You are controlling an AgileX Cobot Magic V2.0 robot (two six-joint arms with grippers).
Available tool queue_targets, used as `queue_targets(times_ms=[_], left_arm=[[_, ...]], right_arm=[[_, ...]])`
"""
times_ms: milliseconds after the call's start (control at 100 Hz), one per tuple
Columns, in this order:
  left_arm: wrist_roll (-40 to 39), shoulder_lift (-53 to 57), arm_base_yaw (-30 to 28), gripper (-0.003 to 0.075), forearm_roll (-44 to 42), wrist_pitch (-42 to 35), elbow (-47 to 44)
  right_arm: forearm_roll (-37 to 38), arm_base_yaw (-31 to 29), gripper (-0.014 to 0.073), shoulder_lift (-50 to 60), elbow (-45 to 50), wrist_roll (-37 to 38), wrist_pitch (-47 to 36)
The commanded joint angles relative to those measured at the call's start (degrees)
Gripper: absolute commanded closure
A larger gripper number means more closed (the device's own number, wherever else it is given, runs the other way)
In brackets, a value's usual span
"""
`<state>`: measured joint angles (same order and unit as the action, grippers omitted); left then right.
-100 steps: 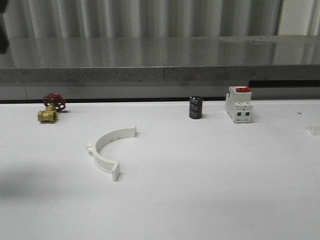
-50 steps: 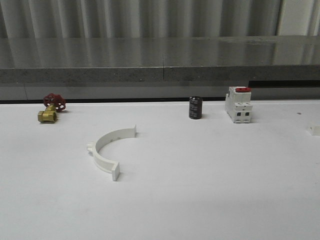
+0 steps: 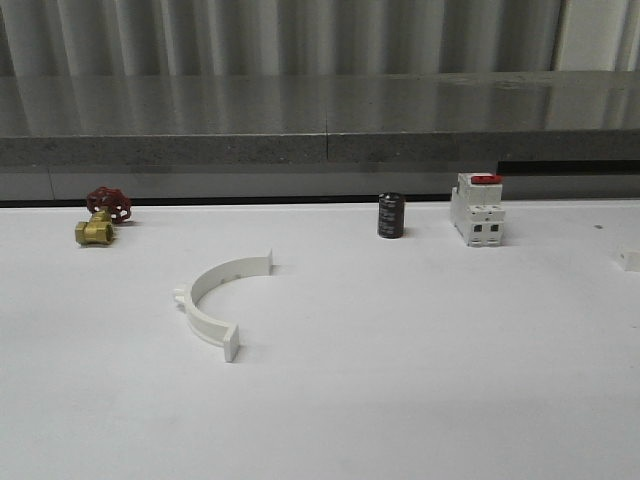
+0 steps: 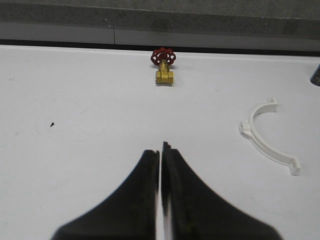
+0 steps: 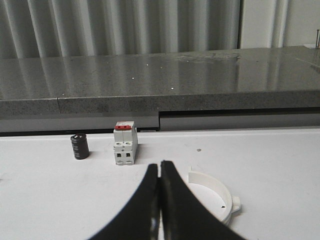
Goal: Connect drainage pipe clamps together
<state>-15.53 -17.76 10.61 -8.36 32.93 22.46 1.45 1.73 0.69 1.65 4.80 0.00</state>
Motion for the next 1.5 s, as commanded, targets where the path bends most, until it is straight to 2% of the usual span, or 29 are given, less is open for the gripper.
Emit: queue_targets(times_ms=[0, 130, 220, 420, 560, 670, 810, 1100, 1200, 1390, 1440, 1490], left_arm=[[-0.19, -0.44, -0.28, 0.0741, -0.01, -3.95, 1.56], [-0.19, -0.44, -0.28, 0.0741, -0.01, -3.95, 1.56], [-0.19, -0.44, -0.28, 0.0741, -0.01, -3.95, 1.56], [-0.19, -0.44, -0.28, 0.0741, -0.11, -3.95, 1.56], [-0.19, -0.44, -0.28, 0.0741, -0.11, -3.95, 1.56], [-0.19, -0.44, -0.28, 0.0741, -0.11, -3.95, 1.56], [-0.19, -0.44, -0.28, 0.0741, -0.11, -3.95, 1.56], [-0.19, -0.44, -0.28, 0.0741, -0.11, -3.95, 1.56], [-0.19, -0.44, -0.28, 0.0741, -0.11, -3.95, 1.56], [-0.19, -0.44, -0.28, 0.0741, -0.11, -3.95, 1.56], [-0.19, -0.44, -0.28, 0.0741, -0.11, -3.95, 1.56], [-0.19, -0.44, -0.28, 0.0741, -0.11, -3.95, 1.56]], right_arm=[[-0.01, -0.29, 0.0659, 0.93, -1.59, -0.39, -4.87], [-0.01, -0.29, 0.0659, 0.44, -6.26, -0.39, 0.00], [-0.06, -0.29, 0.0659, -1.54, -11.43, -0.34, 6.18], [-0.06, -0.29, 0.0659, -12.51, -27.72, -0.34, 27.42], [-0.06, -0.29, 0.0659, -22.77, -36.39, -0.34, 37.37], [-0.06, -0.29, 0.0659, -29.90, -40.29, -0.34, 38.15], [-0.10, -0.29, 0.0659, -36.09, -41.87, -0.34, 34.55], [-0.27, -0.29, 0.0648, -40.01, -41.81, -0.34, 35.14], [-0.27, -0.29, 0.0540, -40.01, -41.81, -0.34, 37.53], [-0.88, -0.29, 0.0148, -40.01, -41.81, -0.34, 40.69], [-1.45, -0.29, 0.0090, -40.01, -41.81, -0.34, 41.05], [-2.34, -0.29, 0.0074, -40.01, -41.90, -0.34, 40.91]])
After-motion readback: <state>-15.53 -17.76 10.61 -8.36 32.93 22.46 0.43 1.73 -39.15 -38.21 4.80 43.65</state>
